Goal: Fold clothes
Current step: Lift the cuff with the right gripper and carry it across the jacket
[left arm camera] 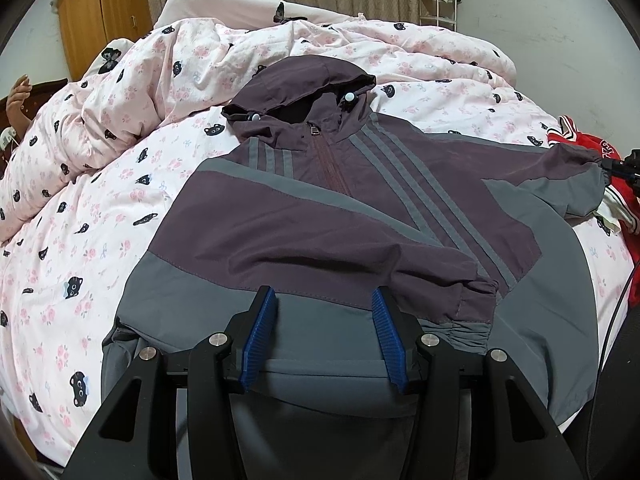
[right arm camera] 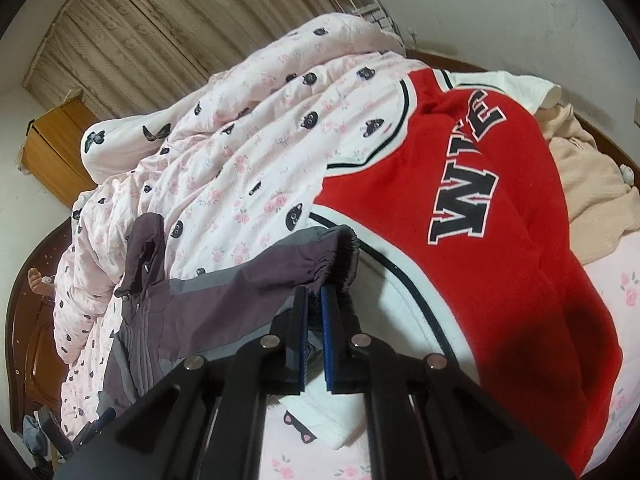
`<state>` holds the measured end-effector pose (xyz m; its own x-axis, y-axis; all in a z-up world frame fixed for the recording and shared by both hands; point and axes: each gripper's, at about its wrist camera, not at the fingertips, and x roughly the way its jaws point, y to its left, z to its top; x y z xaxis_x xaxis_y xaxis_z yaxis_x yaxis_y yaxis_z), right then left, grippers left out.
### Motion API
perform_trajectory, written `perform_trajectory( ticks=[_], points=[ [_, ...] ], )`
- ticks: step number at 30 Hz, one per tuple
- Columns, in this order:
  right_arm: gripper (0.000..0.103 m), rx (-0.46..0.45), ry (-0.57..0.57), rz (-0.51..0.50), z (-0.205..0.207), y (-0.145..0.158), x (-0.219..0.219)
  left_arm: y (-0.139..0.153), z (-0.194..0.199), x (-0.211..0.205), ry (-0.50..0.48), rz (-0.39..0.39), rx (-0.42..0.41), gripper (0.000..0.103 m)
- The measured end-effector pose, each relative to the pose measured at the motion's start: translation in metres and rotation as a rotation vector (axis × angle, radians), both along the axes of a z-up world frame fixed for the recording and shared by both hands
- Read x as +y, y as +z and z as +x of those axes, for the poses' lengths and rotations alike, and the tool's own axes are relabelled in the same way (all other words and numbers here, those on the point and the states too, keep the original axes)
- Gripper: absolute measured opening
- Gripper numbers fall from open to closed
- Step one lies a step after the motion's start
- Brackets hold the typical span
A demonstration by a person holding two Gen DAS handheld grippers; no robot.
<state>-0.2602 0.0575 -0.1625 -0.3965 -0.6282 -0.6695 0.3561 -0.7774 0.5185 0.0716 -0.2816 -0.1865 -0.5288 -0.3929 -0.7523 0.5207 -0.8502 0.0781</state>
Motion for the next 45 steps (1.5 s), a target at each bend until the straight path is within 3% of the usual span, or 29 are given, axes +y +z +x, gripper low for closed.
perform_trajectory(
  ticks=[19,27,35,45],
  points=[
    [0.010,-0.188,-0.004,-0.006,-0.028,-0.040,0.001,-0.003,0.000,-0.003,0.022,0.022,-0.008,0.050],
    [0.005,0.002,0.037,0.037,-0.002,0.001,-0.009,-0.002,0.002,-0.005,0.031,0.051,0.000,0.050],
    [0.005,0.113,0.126,0.029,0.030,0.053,-0.028,0.005,0.007,-0.005,0.033,0.057,0.026,0.050],
    [0.005,0.203,0.336,0.048,0.085,0.094,-0.098,0.020,0.021,-0.013,0.060,0.042,0.068,0.050]
  ],
)
